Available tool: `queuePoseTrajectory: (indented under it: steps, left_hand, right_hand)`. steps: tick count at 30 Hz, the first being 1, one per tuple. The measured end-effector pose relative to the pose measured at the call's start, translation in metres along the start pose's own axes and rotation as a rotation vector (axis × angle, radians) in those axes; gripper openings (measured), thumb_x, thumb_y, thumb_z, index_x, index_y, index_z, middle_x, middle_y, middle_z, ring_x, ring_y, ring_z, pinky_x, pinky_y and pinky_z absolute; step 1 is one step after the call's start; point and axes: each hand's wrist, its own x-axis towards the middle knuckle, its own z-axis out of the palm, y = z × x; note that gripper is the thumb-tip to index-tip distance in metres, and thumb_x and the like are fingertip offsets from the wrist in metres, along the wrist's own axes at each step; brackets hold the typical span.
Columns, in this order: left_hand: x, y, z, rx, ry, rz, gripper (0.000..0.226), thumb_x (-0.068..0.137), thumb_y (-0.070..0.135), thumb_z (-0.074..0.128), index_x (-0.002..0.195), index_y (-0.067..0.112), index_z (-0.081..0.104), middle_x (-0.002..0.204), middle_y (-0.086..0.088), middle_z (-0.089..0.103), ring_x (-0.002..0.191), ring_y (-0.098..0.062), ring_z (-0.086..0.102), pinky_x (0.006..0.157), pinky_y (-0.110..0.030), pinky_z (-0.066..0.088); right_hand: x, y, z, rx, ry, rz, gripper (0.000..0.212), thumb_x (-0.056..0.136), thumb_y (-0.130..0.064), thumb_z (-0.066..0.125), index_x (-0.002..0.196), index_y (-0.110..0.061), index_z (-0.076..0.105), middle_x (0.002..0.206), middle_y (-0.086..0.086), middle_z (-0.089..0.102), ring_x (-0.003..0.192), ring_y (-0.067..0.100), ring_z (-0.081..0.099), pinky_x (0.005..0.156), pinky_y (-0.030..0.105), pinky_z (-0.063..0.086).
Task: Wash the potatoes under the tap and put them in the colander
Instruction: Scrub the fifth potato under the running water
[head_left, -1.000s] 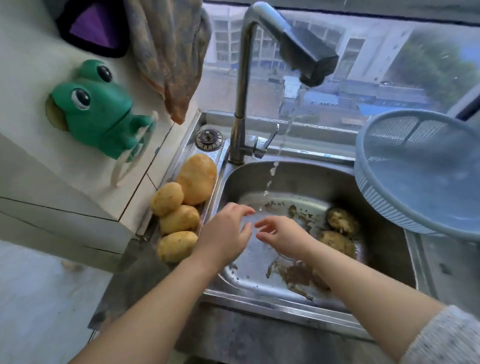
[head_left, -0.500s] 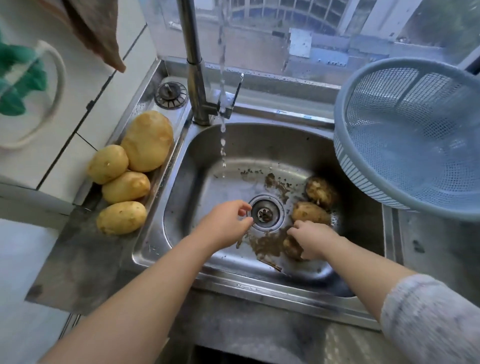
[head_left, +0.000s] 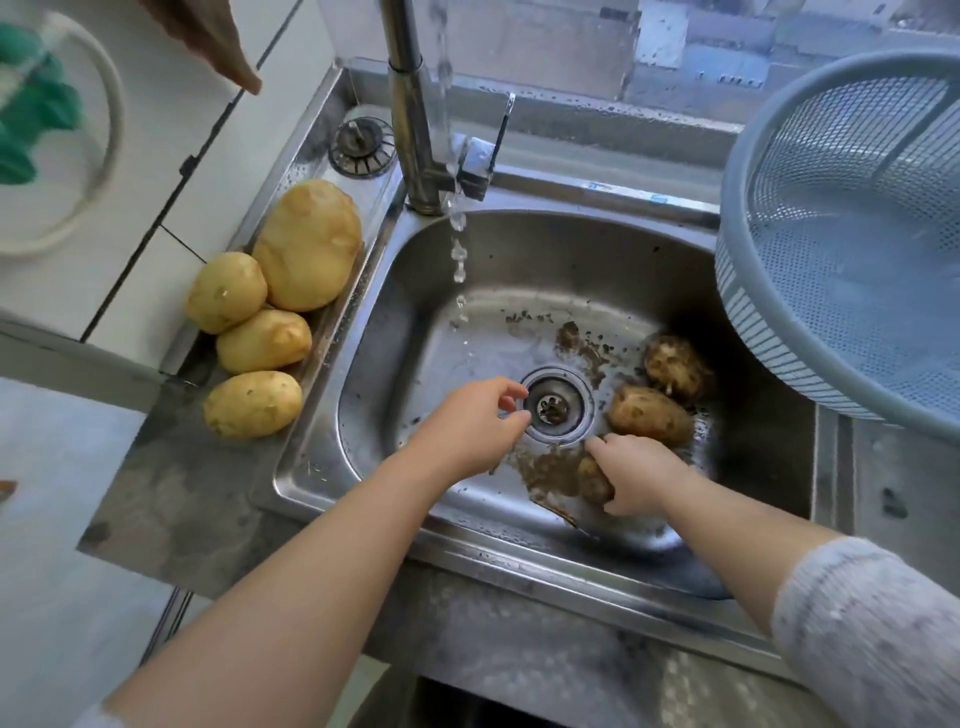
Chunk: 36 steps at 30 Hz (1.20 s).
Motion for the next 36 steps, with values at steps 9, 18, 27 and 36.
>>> queuePoseTrajectory:
  steps: [9, 18, 27, 36]
  left_hand:
    - [-0.006, -0.002, -0.026, -0.571, 0.021, -0.131, 0.034, 0.103, 0.039, 0.039, 0.129, 0.024, 0.054, 0.13, -0.001, 0.055, 0.113, -0.019, 0.053, 0.087, -0.037, 0.049]
    - [-0.001, 0.004, -0.066, -1.11, -0.096, -0.28, 0.038, 0.1, 0.049, 0.04, 0.108, 0.02, 0.063, 0.108, -0.01, 0.066, 0.095, -0.022, 0.064, 0.068, -0.036, 0.055]
    - [0.011, -0.009, -0.092, -0.987, -0.124, -0.326, 0.046, 0.097, 0.055, 0.043, 0.102, 0.016, 0.064, 0.088, -0.009, 0.067, 0.077, -0.02, 0.063, 0.05, -0.024, 0.051]
    - [0.02, -0.029, -0.071, -0.563, 0.103, 0.002, 0.026, 0.093, 0.035, 0.059, 0.117, 0.026, 0.054, 0.114, -0.002, 0.061, 0.099, -0.02, 0.062, 0.067, -0.034, 0.06]
  right_hand:
    - [-0.024, -0.053, -0.101, 1.087, 0.549, 0.095, 0.053, 0.068, -0.041, 0.084, 0.109, -0.027, 0.053, 0.099, -0.009, 0.062, 0.092, 0.008, 0.06, 0.072, 0.014, 0.044]
    - [-0.008, -0.114, -0.138, 1.449, 0.756, 0.247, 0.042, 0.082, -0.044, 0.07, 0.113, -0.02, 0.054, 0.114, 0.001, 0.057, 0.107, 0.015, 0.055, 0.093, 0.029, 0.047]
    - [0.009, -0.128, -0.164, 1.618, 0.729, 0.25, 0.026, 0.087, -0.032, 0.068, 0.109, -0.019, 0.061, 0.098, -0.007, 0.062, 0.096, 0.01, 0.059, 0.076, 0.018, 0.047]
    - [0.044, -0.138, -0.166, 2.414, 0.469, 0.748, 0.022, 0.103, -0.022, 0.037, 0.102, -0.006, 0.051, 0.096, 0.015, 0.056, 0.093, 0.032, 0.06, 0.079, 0.039, 0.049]
